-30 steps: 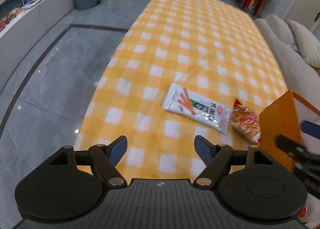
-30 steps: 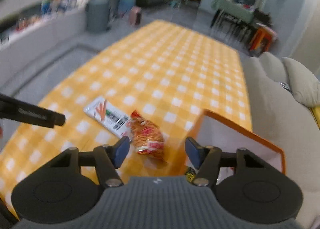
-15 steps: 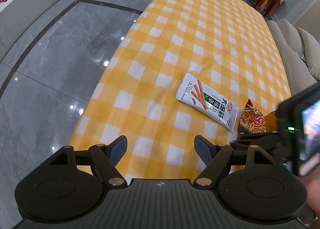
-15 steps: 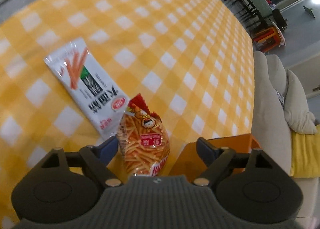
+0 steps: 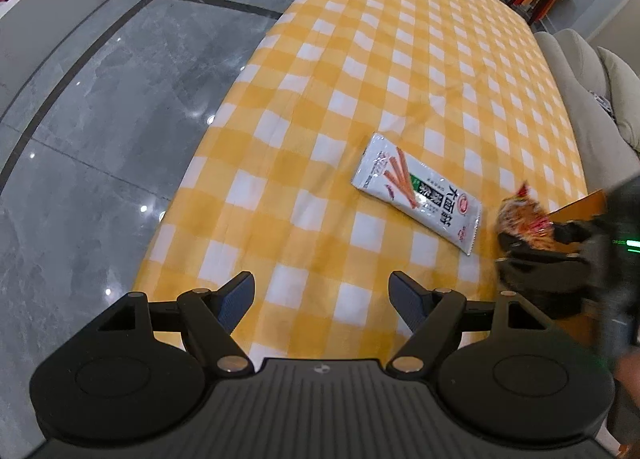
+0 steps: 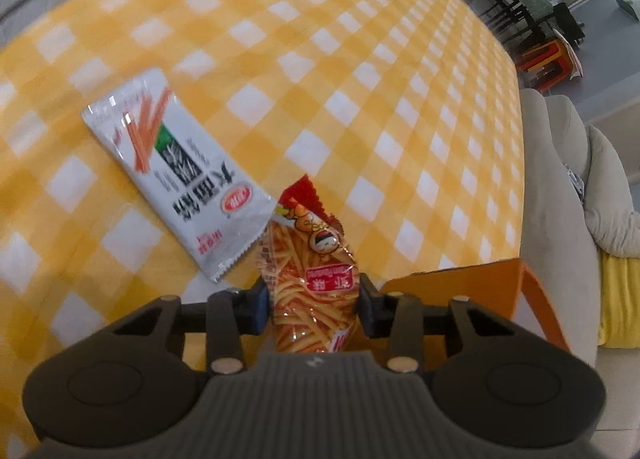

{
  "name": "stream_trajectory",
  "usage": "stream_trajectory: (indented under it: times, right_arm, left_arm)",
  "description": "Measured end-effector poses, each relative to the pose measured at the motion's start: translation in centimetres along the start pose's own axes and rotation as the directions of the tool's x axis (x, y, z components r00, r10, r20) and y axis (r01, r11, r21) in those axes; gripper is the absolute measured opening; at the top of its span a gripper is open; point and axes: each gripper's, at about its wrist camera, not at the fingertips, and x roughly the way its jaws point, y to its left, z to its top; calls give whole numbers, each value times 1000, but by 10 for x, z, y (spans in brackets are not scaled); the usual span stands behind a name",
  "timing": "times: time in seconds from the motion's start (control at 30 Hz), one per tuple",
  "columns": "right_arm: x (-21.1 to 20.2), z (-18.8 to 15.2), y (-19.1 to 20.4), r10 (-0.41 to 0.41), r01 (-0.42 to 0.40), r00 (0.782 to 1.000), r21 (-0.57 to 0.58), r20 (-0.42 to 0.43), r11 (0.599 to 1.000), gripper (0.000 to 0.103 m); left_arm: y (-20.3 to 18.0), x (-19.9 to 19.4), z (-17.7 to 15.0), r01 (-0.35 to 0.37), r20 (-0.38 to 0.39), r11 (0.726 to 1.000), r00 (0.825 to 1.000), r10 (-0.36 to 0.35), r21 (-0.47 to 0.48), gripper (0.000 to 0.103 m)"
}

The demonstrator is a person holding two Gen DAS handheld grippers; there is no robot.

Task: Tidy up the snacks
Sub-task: 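Grasp the orange potato-sticks bag with the right tool, then lift the potato-sticks bag toward the box with the right tool while the left tool grasps the white spicy-strip packet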

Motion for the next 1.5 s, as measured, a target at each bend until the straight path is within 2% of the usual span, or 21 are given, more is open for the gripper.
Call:
stream_trajectory:
  times: [0.13,0.3,0.43,0.5,0.57,0.67,0.73,0.83,0.9,0.97,1.07,1.13,1.23,1.3,1.4,1.5]
  right_arm:
    - [-38,-10,-12,71,-76,992,44,108,996,40]
    - [-87,-35,-42,196,-233,953,145,230,962,40]
    - [-115,-62,-67,229,-294,924,189,306,937,40]
    - [-126,-77,-79,241,-324,907,205,344,924,40]
    - [-132,-91,-91,252,-348,894,222,370,911,40]
    - [-134,-109,-107,263,-377,880,247,395,893,40]
    - [-133,-119,-118,273,-400,868,258,415,879,40]
    - [-132,-135,-125,226,-358,869,244,439,901,40]
    - [-123,-142,-135,243,-381,872,278,425,882,40]
    - [-108,-150,-146,264,-412,877,343,402,844,40]
    - [-81,-158,-155,271,-399,900,397,341,827,40]
    - [-63,-160,-159,286,-393,911,412,297,822,40]
    - [-46,-161,-165,309,-396,915,429,259,812,40]
    - [-42,-161,-166,306,-389,918,430,251,815,40]
    - [-37,-160,-169,314,-397,915,424,254,814,40]
    - [-43,-159,-166,327,-404,911,392,250,826,40]
  left_arm:
    - [-1,-1,-2,6,29,1000,1000,-7,15,88]
    - [-5,-7,-2,50,85,998,995,-52,28,88]
    - [-1,-11,-2,128,126,992,984,-124,-19,88]
    - [-4,-14,-3,151,144,989,978,-149,-2,88]
    - [-12,-13,-4,141,169,988,974,-150,64,89]
    - [-31,-2,-3,62,170,975,980,-100,215,89]
    - [-43,7,-3,16,161,949,984,-70,314,89]
    - [-54,22,0,-25,151,906,988,-43,423,89]
    - [-60,31,3,-46,146,861,989,-33,507,89]
    - [-69,38,4,-88,161,787,987,-15,610,89]
    - [-80,47,5,-107,167,665,986,-27,739,89]
    - [-86,51,8,-85,147,593,988,-57,801,89]
    - [-97,60,14,-32,88,483,992,-93,875,89]
    - [-106,68,18,9,35,404,994,-100,915,89]
    - [-118,80,21,31,-2,285,995,-101,958,89]
    - [-125,95,30,96,-81,214,993,-81,972,89]
